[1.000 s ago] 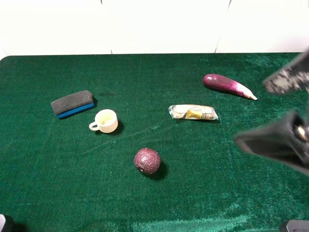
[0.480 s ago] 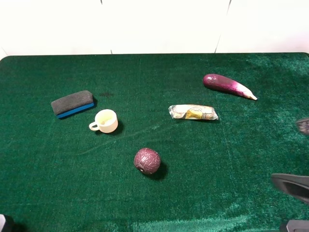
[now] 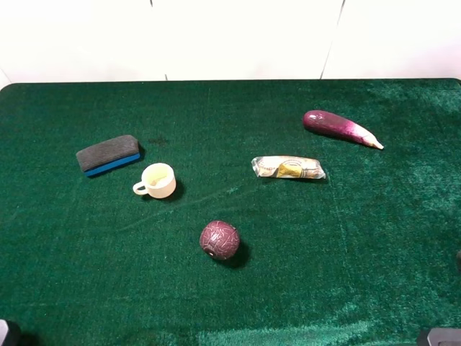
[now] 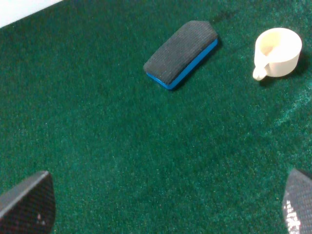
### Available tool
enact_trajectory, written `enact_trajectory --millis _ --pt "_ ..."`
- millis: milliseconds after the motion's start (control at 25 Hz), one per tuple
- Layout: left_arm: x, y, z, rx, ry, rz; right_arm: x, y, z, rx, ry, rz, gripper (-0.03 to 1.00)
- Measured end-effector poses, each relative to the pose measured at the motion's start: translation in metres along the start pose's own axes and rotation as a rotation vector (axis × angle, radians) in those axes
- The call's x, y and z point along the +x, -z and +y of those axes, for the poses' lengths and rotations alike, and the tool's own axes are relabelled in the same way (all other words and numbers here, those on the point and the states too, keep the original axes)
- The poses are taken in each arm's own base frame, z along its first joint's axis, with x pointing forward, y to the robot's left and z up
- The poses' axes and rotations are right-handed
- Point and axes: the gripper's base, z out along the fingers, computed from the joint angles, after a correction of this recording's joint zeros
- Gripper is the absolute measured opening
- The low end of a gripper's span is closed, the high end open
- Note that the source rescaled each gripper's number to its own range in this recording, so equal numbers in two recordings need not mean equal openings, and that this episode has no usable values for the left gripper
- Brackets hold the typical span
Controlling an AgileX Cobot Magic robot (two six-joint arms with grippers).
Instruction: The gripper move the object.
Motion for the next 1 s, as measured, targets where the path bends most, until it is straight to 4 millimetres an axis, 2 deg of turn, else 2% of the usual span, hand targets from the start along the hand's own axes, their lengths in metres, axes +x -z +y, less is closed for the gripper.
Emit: enact_trajectory --millis 280,600,1000 --pt "0.0 0.0 0.0 0.0 0.0 0.0 0.007 0.011 -0.001 0.187 -0.12 -0.074 1.0" --pt "0.0 0.0 0.0 0.0 0.0 0.0 0.017 0.024 0.01 0.416 -0.21 -0.189 1.0" --pt "0.0 0.0 0.0 0.0 0.0 0.0 0.017 0.024 0.012 0.509 -0.258 -0.194 1.0"
